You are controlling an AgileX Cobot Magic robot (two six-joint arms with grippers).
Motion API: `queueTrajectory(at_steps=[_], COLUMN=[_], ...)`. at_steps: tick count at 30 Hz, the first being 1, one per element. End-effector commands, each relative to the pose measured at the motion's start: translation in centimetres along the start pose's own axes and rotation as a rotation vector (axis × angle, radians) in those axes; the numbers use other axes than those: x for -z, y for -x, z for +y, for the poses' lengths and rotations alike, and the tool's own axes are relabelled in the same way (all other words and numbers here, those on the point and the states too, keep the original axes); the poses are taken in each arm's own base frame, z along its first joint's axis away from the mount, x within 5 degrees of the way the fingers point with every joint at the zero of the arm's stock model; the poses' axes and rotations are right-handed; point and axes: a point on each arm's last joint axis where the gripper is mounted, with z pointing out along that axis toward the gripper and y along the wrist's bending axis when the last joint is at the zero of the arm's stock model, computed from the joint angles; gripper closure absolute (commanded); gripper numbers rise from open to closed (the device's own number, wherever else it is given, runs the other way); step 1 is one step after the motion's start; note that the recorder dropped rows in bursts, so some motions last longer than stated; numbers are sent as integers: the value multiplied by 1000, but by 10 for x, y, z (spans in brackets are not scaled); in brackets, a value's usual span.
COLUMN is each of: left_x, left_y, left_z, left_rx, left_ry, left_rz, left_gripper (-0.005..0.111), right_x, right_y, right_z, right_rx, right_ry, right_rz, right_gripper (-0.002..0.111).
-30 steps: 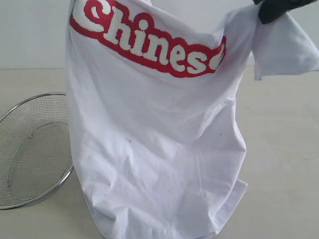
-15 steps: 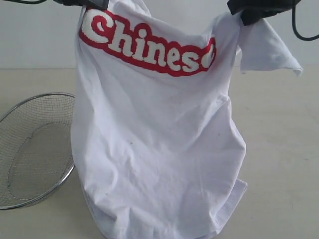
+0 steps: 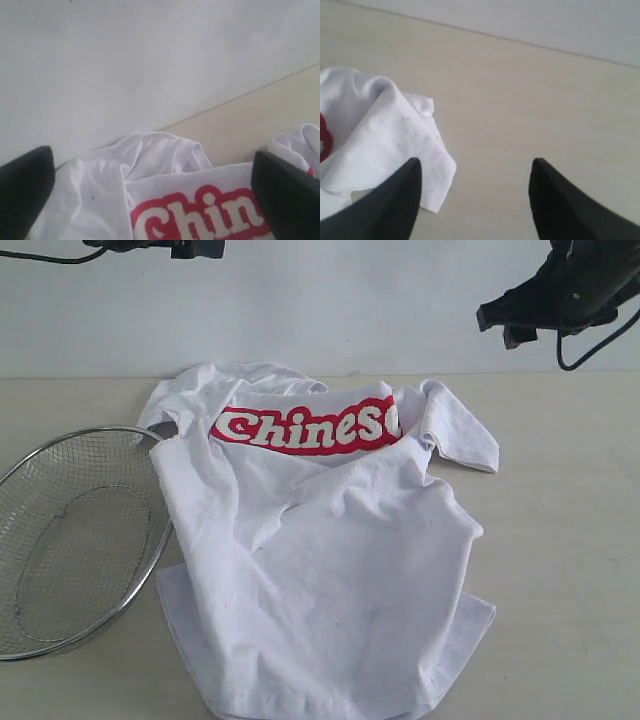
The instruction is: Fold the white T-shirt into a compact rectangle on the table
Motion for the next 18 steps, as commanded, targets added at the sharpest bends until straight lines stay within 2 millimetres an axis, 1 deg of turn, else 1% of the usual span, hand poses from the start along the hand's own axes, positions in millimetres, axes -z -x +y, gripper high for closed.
queueTrajectory(at_steps=[1,4,6,8,9,11,12,13,16,18], left_x=[29,47,58,66,71,77,78,80,81,83], left_y=[20,28,30,29,28,25,22,20,14,12], left_z=[-7,-14,-18,-23,-26,-31,-33,-35,-38,-40], left_rx=[-34,-47,-55,-77,-102,-139,-141,-137,-99,-97], left_ry=[-12,-41,-66,-101,-125,-170,-193,-213,-253,-268], left_rz=[-18,-10,8,54,85,134,162,184,246,267], left_gripper=[15,30,41,51,56,65,71,77,102,102], right_x=[5,7,8,6,5,3,0,-2,-9,-9], right_y=[-3,-5,-8,-12,-16,-23,-29,-35,-56,-68], right_z=[2,11,17,23,27,34,38,41,50,53], right_rx=[-21,-27,-38,-52,-57,-25,-19,-8,-33,-38], right_ry=[38,132,197,258,298,378,419,450,517,549], right_rz=[30,62,94,131,167,240,278,307,374,391], right_gripper=[54,55,59,69,75,90,101,108,108,108])
